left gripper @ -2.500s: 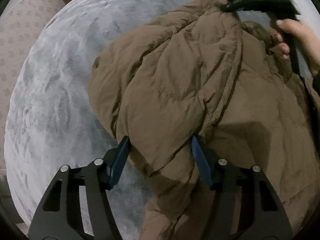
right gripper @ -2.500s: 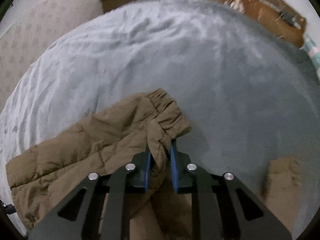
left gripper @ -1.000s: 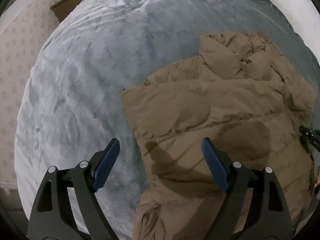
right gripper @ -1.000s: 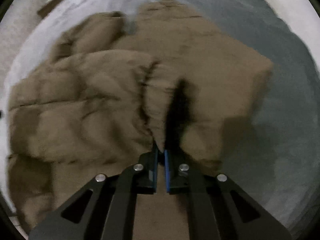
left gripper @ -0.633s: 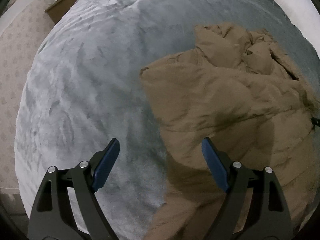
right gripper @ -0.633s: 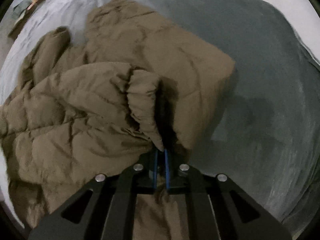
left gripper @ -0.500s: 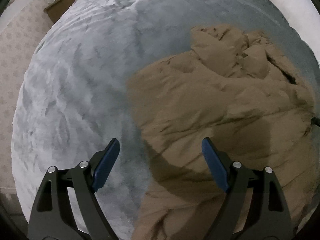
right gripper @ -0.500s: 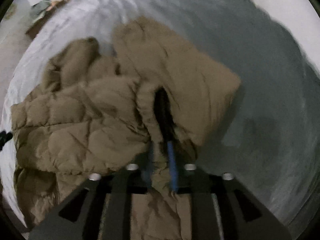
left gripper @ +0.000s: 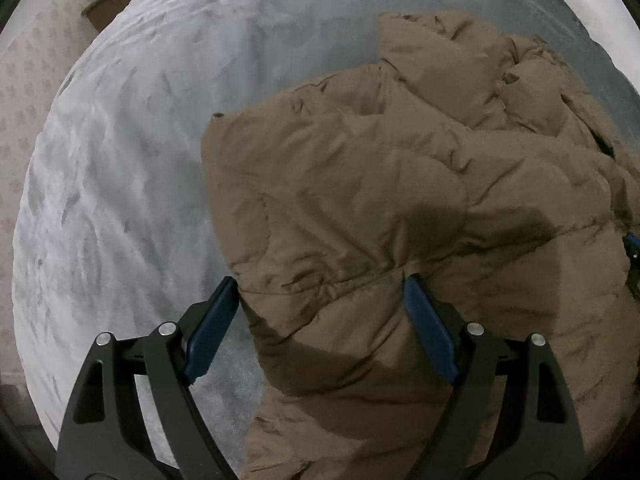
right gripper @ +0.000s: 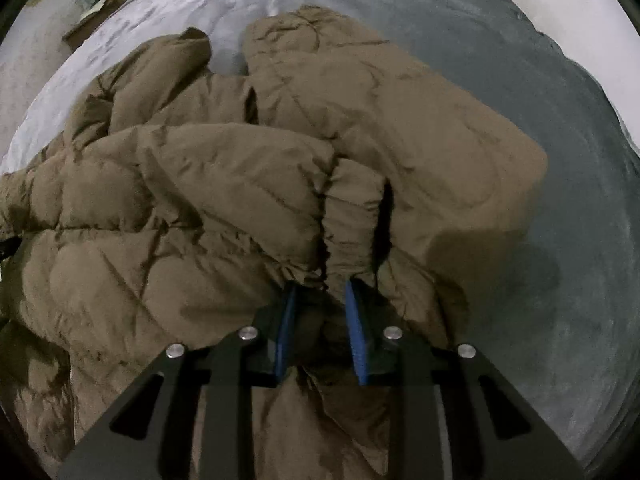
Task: Fold large clothes
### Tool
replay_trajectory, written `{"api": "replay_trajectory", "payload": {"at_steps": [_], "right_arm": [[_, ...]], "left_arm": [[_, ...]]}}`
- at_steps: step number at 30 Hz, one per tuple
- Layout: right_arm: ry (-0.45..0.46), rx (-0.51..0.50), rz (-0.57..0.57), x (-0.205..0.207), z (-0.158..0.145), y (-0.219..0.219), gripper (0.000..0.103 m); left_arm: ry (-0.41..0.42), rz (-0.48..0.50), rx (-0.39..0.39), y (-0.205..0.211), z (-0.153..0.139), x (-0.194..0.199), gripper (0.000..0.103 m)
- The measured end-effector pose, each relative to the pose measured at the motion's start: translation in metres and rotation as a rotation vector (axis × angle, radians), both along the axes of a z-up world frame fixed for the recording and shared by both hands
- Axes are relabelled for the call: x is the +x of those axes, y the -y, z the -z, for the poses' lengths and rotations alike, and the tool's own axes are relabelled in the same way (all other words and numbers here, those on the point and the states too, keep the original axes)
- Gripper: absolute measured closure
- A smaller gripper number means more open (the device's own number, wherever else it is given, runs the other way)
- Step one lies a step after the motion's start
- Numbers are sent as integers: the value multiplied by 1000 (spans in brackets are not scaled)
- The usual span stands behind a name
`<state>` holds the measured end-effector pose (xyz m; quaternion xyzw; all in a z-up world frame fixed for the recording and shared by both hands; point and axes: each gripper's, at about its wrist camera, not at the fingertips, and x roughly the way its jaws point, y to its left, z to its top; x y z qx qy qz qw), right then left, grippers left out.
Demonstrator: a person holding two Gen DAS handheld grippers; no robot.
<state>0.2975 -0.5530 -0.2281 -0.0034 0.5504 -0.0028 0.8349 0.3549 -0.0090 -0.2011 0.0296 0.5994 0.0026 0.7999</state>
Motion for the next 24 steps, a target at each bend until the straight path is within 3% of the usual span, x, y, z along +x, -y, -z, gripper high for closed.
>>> {"api": "replay_trajectory", "payload": {"at_steps": [3,4,7,9,12,17,18,20,22,24], "right_arm": [[65,70,25,-11,-29,15,71],[90,86,47,-15,-40,23,63],[138,95,122,-19,-64,56,59],[131,52,150,-13,-64,75,45],[99,37,159,2,-59,99,43],[34,65,74,25,-35,101,38],[30,59,54,28,-31,98,39],[22,-31,7,34,-22,93,70],[23,-79,-42,33,-20,94,87],[20,-181,-99,31,-24,98,90]], "left_arm": [[22,10,3,5,-12,-1,19],[35,20,6,10,-18,-2,19],[68,65,15,28,-34,0,16],[88,98,24,44,-41,3,15],[101,127,17,63,-44,9,15],[81,134,13,90,-32,17,15],[73,133,21,94,-25,18,15],[67,130,42,99,-17,20,15],[49,123,53,98,-9,20,15],[37,123,69,99,-5,22,15]]}}
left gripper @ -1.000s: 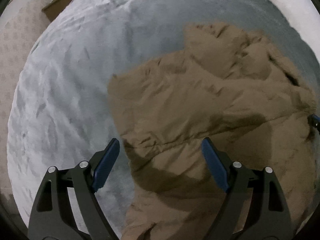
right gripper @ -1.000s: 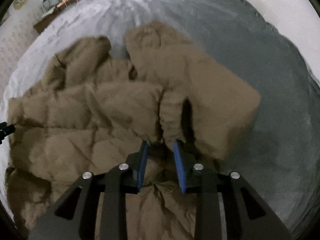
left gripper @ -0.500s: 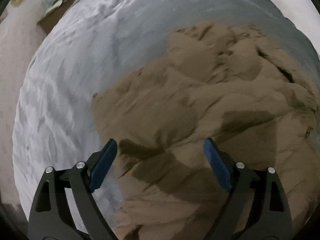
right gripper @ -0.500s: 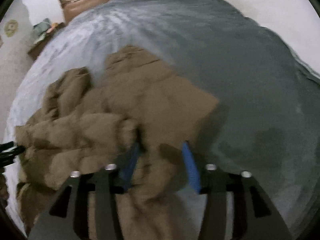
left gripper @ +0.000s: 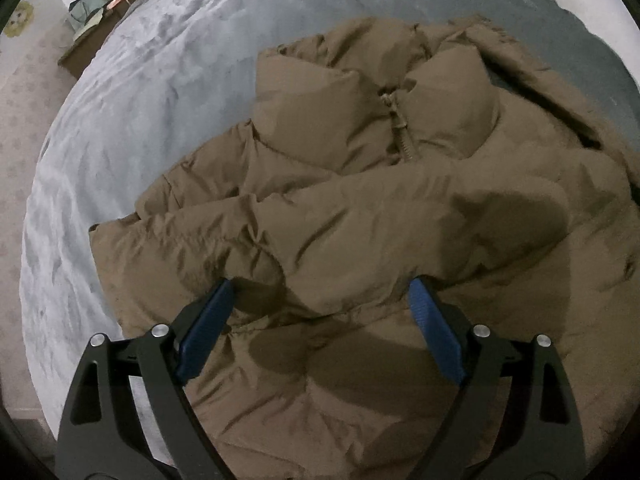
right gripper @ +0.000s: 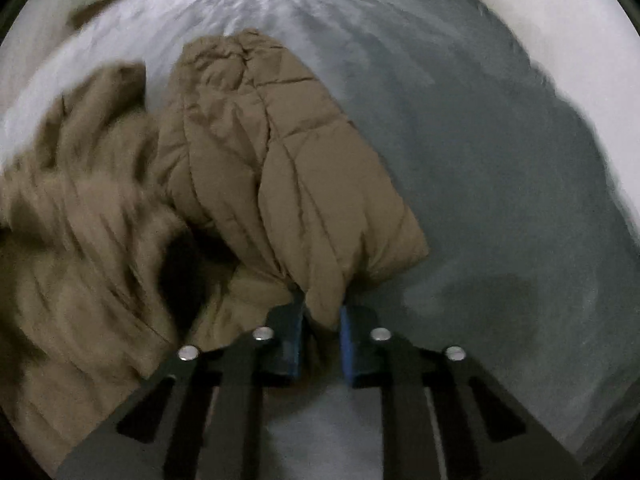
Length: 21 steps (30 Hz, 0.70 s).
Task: Fold large clothes
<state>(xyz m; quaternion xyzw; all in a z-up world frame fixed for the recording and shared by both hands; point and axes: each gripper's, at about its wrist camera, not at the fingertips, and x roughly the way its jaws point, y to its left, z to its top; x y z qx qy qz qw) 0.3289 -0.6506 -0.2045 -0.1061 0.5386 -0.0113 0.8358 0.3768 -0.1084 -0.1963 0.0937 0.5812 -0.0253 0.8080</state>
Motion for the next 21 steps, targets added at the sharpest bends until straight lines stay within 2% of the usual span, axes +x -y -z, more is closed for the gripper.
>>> {"api": "replay_trajectory", "payload": {"at_steps": [2,6,7,8,10,11,16,21], "right_arm": [[-17,-36,-32,-8,2,16,90],[-101,33,-12,-15,9,51,84],[-89,64,-8,-19,3,54,77],[-68,82,13,-23,-5,56,63],[-29,95,47,-30,-17,59,51],[-4,112,69,-35,-24,61,49],[42,215,217,-47,-35,74,49],[21,266,352,-37,-13,68,48]], "left_arm": [[-2,9,11,2,2,-1,15],[9,50,1,17,-8,5,15],[12,57,-6,20,-11,7,15],[15,68,-17,27,-13,10,14],[17,95,-38,45,-17,22,14],[20,109,-42,54,-18,27,14],[41,209,-63,126,-28,63,14],[27,286,-76,195,-19,111,13]]}}
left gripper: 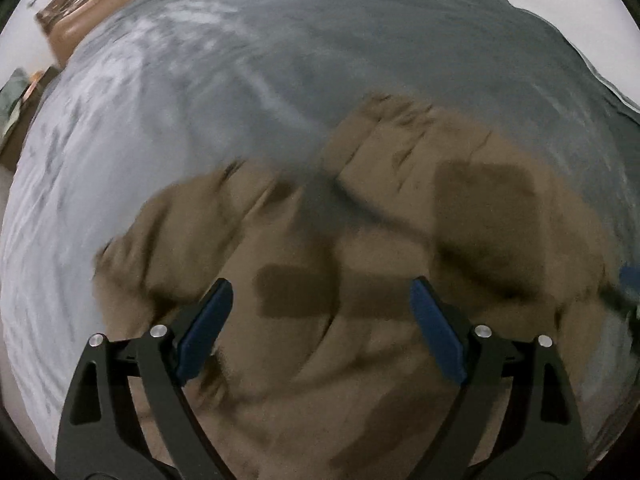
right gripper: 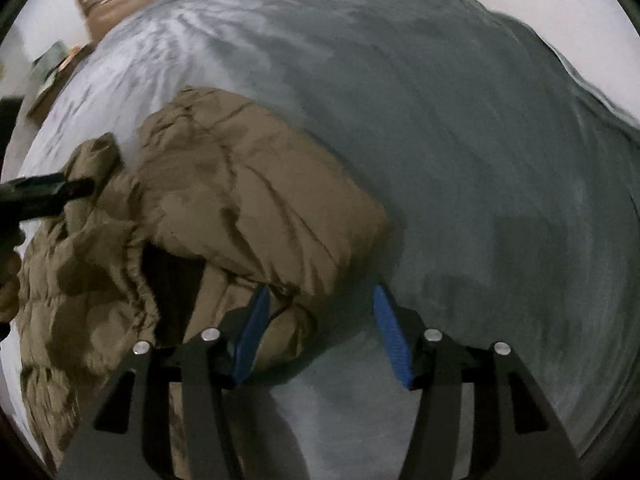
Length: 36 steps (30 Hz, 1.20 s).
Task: Fold large clothes
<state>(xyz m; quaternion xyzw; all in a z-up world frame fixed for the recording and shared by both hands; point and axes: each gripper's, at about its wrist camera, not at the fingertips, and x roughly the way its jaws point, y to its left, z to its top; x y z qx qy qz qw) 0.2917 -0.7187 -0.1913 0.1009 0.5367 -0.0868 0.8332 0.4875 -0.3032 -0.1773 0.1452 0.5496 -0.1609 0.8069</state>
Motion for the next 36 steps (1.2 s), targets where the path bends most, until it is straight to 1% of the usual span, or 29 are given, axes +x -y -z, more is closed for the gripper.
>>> {"api": "replay_trajectory", "payload": {"at_steps": [1,4,5,6,9,10,11,12,13,14,16,17,19,25,27,28,29,30,33,35,36], "right_arm": [[-3,15,28,-2,4,3,48],[-14,84,103,-1,14,10,48],[-12,107,115,1,18,11,48],[-14,112,114,2,20,11,48],[-21,97,70,15,27,6,49],[-21,93,52,17,26,5,51],[-18,81,21,21,27,1,66],[-25,71,1,25,28,-1,70],[-32,51,-19,27,28,-4,74],[-37,21,-43,30,29,-10,79],[-48,-20,-74,36,30,-18,83],[-49,-32,-80,38,29,-20,84],[-49,-33,-78,38,27,-20,85],[-25,-43,-85,32,17,-21,86],[-12,-49,-91,31,8,-24,86],[-1,-56,-94,31,3,-26,86],[8,-61,-97,30,-2,-28,86],[17,-67,-101,30,-6,-31,86],[41,-75,-113,33,-21,-42,86],[59,-82,-132,33,-34,-51,86],[64,-82,-142,30,-39,-53,86]], "left_arm": [[-11,11,-5,14,5,13,13],[-50,24,-25,33,16,36,13],[-85,38,-29,42,26,48,13],[-126,48,-23,50,38,59,13],[-181,54,-23,60,61,72,17],[-187,60,-24,63,64,71,26],[-196,73,-32,65,66,69,42],[-201,87,-36,69,68,65,47],[-195,94,-32,72,68,63,57],[-191,105,-30,74,67,59,72],[-182,125,-22,80,63,52,86],[-175,127,-20,81,59,49,91],[-156,124,-25,80,46,41,93],[-61,92,-92,54,-23,-2,94],[-24,85,-116,47,-50,-17,94],[-14,83,-124,43,-59,-23,94],[-2,70,-149,34,-72,-35,94],[1,64,-162,33,-80,-35,94],[12,22,-231,10,-109,-52,95],[13,-15,-306,-7,-128,-73,95],[11,-32,-340,-31,-136,-77,95]]}}
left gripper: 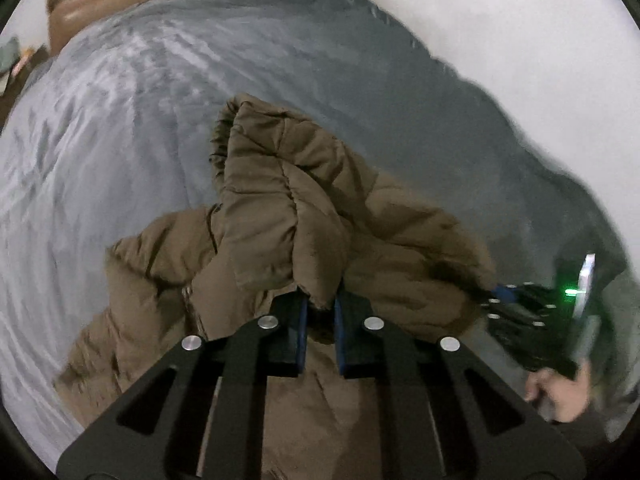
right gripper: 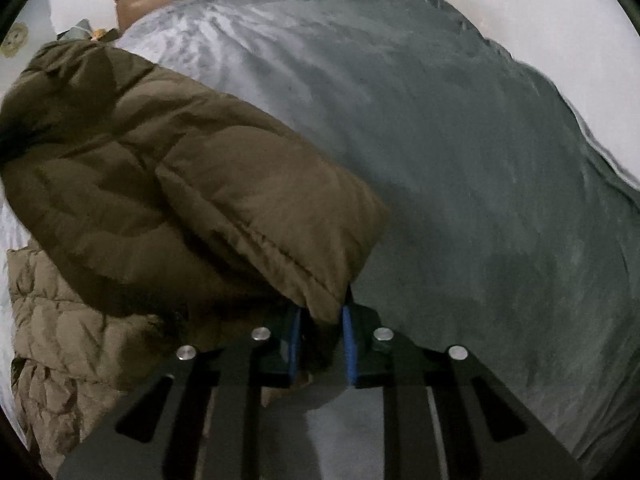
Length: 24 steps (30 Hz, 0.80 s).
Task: Fold large clothes
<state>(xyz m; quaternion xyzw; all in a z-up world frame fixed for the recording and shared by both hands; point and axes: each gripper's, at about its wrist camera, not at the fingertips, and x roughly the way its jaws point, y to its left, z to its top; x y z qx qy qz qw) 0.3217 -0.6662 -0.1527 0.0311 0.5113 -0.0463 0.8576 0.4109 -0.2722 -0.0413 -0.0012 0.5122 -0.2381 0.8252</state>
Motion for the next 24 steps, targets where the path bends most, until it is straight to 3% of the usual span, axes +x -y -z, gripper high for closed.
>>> {"api": "replay_trajectory", "payload": {"at_steps": [4,7,8,13,17,19,21,23,24], "right_arm": [[3,-20,-68,-2,-16,-20,86],[-17,-17,-115,-3,-15,-34,79],[-13,0,-142,-4,-17,-42,73],[-21,40,-205,-7,-22,-69,35],[-41,219,-221,-18,-28,-81,34],[-41,222,-193,-23,-28,-82,32],[-53,186,-179,-24,-24,-85,29],[-82,141,-162,-24,-14,-89,28],[-91,118,-161,-22,-11,-91,28]], "left_arm": [[-21,-61,-102,-32,-13,-29,95],[-58,-125,-130,-53,4,-49,95],[-61,-149,-110,-51,23,-38,95],[-153,-258,14,-101,83,-57,95],[-217,-342,86,-143,119,-66,95],[-251,-390,104,-167,135,-74,95],[-267,-399,98,-179,145,-83,87],[-263,-407,147,-180,153,-90,57],[-256,-420,172,-179,155,-93,51]]}}
